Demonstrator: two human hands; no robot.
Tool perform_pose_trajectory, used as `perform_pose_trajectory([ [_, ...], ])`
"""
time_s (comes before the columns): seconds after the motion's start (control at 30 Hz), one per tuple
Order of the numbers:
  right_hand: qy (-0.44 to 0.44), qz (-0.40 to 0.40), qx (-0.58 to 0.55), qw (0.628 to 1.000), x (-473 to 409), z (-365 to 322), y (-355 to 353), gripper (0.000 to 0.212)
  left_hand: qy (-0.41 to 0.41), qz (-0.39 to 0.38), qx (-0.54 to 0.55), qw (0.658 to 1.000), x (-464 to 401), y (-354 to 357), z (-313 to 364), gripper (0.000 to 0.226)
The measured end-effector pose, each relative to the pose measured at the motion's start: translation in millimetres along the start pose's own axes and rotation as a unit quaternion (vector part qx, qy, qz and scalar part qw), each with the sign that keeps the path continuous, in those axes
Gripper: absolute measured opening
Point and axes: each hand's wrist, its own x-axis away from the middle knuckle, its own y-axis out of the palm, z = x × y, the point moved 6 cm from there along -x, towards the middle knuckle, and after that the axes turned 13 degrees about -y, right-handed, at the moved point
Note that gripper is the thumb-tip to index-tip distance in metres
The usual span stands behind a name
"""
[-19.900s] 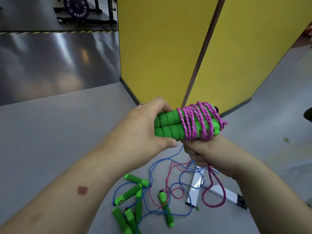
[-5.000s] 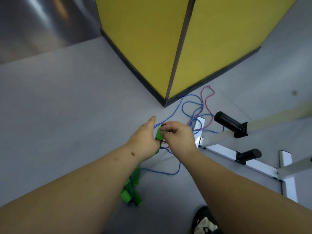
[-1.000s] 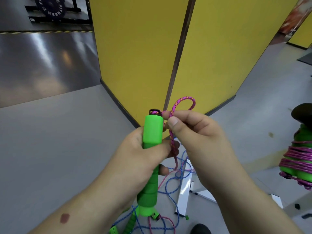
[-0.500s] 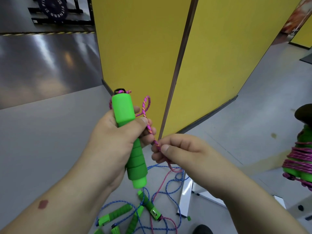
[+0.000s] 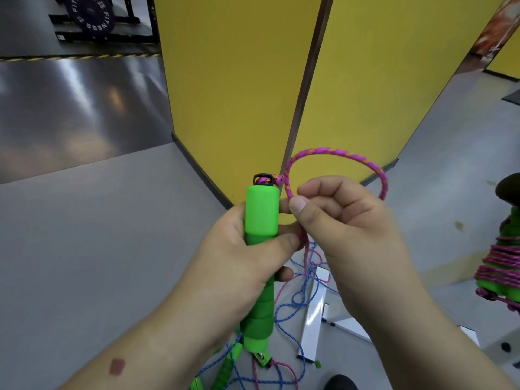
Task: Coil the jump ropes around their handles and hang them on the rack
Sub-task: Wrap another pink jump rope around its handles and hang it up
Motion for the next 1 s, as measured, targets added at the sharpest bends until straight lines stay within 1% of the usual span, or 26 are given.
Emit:
perform_pose_trajectory([
  [0.07, -0.002, 0.014, -0.016, 1.0, 0.4, -1.4, 0.1, 0.012, 0.016, 0.01, -0.002, 1.0, 0.2, -0.5, 1.4, 0.028],
  [0.17, 0.016, 0.012, -0.038, 0.999, 2.8, 5.7, 3.0, 0.009, 0.043, 0.029, -0.015, 0.999, 1.4, -1.8, 6.0, 0.026],
  [0.23, 0.035, -0.005, -0.055, 0.998, 3.1, 14.6, 5.0, 0.006, 0.052, 0.037, 0.017, 0.998, 1.6, -3.8, 10.1, 0.026],
  [0.27, 0.05, -0.024, -0.061, 0.997, 2.6, 19.5, 6.2, 0.005, 0.049, 0.044, 0.045, 0.997, 1.3, -6.8, 12.5, 0.025],
  [0.3, 0.072, -0.052, -0.059, 0.994, 2.9, 25.3, 6.7, 0.011, 0.047, 0.052, 0.07, 0.995, 1.1, -10.8, 15.9, 0.022],
  [0.37, 0.12, -0.145, -0.01, 0.982, 6.8, 33.7, 7.4, 0.023, 0.05, 0.073, 0.088, 0.992, 0.4, -22.1, 25.6, 0.014],
  [0.43, 0.15, -0.238, 0.06, 0.958, 14.3, 33.6, 6.5, 0.019, 0.054, 0.11, 0.093, 0.988, -2.0, -39.0, 32.9, 0.011],
  [0.47, 0.159, -0.265, 0.075, 0.948, 17.4, 32.1, 6.0, 0.017, 0.056, 0.128, 0.1, 0.985, -2.7, -47.1, 35.3, 0.011],
  [0.5, 0.165, -0.272, 0.075, 0.945, 19.1, 30.6, 5.5, 0.02, 0.054, 0.144, 0.106, 0.982, -3.4, -53.3, 36.3, 0.012],
  [0.53, 0.167, -0.262, 0.071, 0.948, 18.9, 29.4, 5.3, 0.023, 0.049, 0.153, 0.112, 0.981, -3.7, -56.8, 35.9, 0.011],
  [0.6, 0.149, -0.21, 0.058, 0.965, 14.0, 25.7, 6.2, 0.023, 0.03, 0.146, 0.118, 0.982, -3.2, -53.7, 32.0, 0.008],
  [0.63, 0.129, -0.182, 0.039, 0.974, 10.4, 22.4, 8.3, 0.021, 0.016, 0.13, 0.12, 0.984, -2.4, -47.7, 28.5, 0.014],
  [0.7, 0.079, -0.14, -0.007, 0.987, 4.3, 13.0, 11.9, 0.019, -0.005, 0.083, 0.107, 0.991, -0.4, -31.6, 20.6, 0.034],
  [0.77, 0.038, -0.106, -0.02, 0.993, 0.4, 2.6, 12.6, 0.017, -0.006, 0.038, 0.054, 0.998, 2.8, -14.2, 13.5, 0.042],
  [0.87, 0.004, -0.056, 0.0, 0.998, -3.0, -8.6, 9.9, 0.013, -0.002, 0.0, 0.019, 1.0, 7.7, 0.9, 6.0, 0.041],
  [0.93, 0.005, -0.024, 0.01, 1.0, -3.9, -8.3, 5.5, 0.012, 0.004, 0.009, 0.014, 1.0, 9.6, 3.0, 6.8, 0.033],
  [1.0, 0.021, -0.029, 0.017, 0.999, -3.8, -0.9, 4.4, 0.01, 0.006, 0.032, 0.034, 0.999, 10.1, 0.1, 9.8, 0.025],
])
